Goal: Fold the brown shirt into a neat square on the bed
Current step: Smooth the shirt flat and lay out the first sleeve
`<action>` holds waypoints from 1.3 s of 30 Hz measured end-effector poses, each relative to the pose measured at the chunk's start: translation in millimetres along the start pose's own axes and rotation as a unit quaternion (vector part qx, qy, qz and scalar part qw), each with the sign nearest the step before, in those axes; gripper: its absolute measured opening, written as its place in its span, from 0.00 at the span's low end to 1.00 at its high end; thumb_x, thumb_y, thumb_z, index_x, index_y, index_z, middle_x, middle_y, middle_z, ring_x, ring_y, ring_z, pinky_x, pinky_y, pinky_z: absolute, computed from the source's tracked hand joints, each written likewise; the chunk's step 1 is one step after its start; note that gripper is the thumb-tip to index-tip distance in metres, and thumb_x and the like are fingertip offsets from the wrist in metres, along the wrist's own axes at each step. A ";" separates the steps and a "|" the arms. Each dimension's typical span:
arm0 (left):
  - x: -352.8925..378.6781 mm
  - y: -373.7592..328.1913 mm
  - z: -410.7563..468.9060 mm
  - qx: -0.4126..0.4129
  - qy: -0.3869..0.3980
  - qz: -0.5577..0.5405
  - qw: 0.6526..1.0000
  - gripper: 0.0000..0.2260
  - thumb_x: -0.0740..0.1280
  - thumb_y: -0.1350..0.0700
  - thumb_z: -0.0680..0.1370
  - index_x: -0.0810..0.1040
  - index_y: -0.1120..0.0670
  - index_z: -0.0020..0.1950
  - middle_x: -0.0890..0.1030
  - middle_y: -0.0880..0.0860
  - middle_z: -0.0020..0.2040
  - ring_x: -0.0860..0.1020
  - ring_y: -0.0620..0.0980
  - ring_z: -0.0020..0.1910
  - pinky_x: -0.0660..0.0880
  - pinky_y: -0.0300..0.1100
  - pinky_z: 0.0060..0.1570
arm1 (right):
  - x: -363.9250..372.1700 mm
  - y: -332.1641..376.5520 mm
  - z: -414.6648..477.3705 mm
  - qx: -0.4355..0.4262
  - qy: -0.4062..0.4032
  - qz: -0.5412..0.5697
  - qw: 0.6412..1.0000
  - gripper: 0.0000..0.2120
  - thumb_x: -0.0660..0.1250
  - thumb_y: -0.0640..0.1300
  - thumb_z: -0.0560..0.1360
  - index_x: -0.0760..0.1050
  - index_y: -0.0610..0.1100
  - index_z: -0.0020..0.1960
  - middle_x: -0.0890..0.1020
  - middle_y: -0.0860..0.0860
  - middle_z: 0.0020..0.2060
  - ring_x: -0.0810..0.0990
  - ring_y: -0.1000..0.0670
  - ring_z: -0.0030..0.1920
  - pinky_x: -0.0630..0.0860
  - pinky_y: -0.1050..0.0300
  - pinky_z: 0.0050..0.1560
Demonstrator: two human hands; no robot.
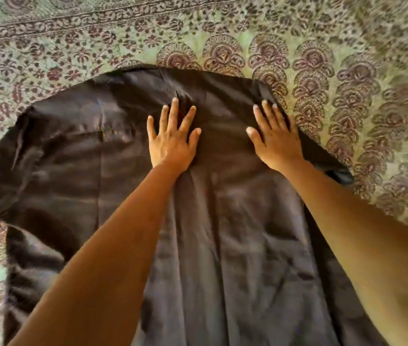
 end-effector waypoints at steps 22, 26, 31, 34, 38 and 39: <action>-3.2 -76.0 -100.0 0.113 0.080 0.005 0.990 0.25 0.52 0.42 0.80 0.53 0.43 0.76 0.47 0.52 0.78 0.47 0.52 0.77 0.43 0.59 0.71 | 7.3 -16.6 -133.5 -0.086 0.022 -0.047 0.995 0.29 0.47 0.57 0.76 0.63 0.45 0.72 0.64 0.45 0.72 0.64 0.45 0.71 0.52 0.48 0.70; 8.4 -42.7 -131.1 0.062 0.127 0.000 0.990 0.24 0.52 0.42 0.80 0.51 0.42 0.76 0.48 0.50 0.78 0.47 0.52 0.77 0.42 0.58 0.72 | 4.1 -31.7 -145.0 0.045 0.040 -0.059 0.996 0.25 0.49 0.53 0.80 0.50 0.50 0.76 0.50 0.44 0.76 0.49 0.45 0.76 0.43 0.45 0.73; -24.3 37.4 -158.2 -0.056 0.070 -0.018 0.996 0.23 0.52 0.45 0.81 0.56 0.48 0.76 0.51 0.53 0.78 0.48 0.51 0.76 0.42 0.57 0.72 | -3.2 23.3 -175.6 0.022 -0.014 -0.037 0.999 0.27 0.50 0.52 0.78 0.55 0.43 0.75 0.54 0.41 0.75 0.53 0.41 0.75 0.48 0.42 0.72; -30.4 58.1 -207.6 -0.007 0.065 -0.002 0.998 0.24 0.49 0.44 0.80 0.58 0.49 0.75 0.56 0.53 0.77 0.54 0.51 0.76 0.48 0.56 0.72 | 13.7 93.5 -209.9 -0.074 -0.011 0.002 0.997 0.29 0.48 0.54 0.77 0.58 0.42 0.74 0.59 0.41 0.74 0.60 0.42 0.73 0.52 0.44 0.72; -11.1 83.5 -286.4 0.053 0.122 -0.002 0.991 0.26 0.51 0.45 0.77 0.62 0.51 0.74 0.63 0.53 0.74 0.64 0.52 0.72 0.60 0.59 0.69 | 46.9 165.4 -249.2 -0.129 0.024 0.029 0.991 0.28 0.50 0.54 0.77 0.61 0.44 0.73 0.63 0.43 0.73 0.64 0.43 0.71 0.53 0.46 0.70; -8.4 103.1 -298.3 0.035 0.129 0.004 0.991 0.26 0.50 0.44 0.77 0.60 0.50 0.74 0.62 0.52 0.75 0.63 0.52 0.73 0.58 0.58 0.70 | 53.3 170.8 -253.5 -0.114 0.029 0.032 0.993 0.28 0.50 0.55 0.77 0.62 0.44 0.73 0.63 0.44 0.73 0.64 0.43 0.71 0.52 0.46 0.70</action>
Point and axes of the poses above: each hand's wrist, its own z-axis towards the middle knuckle, its own x-axis out of the palm, y = z × x, the point moved 5 cm from there along z, towards the middle knuckle
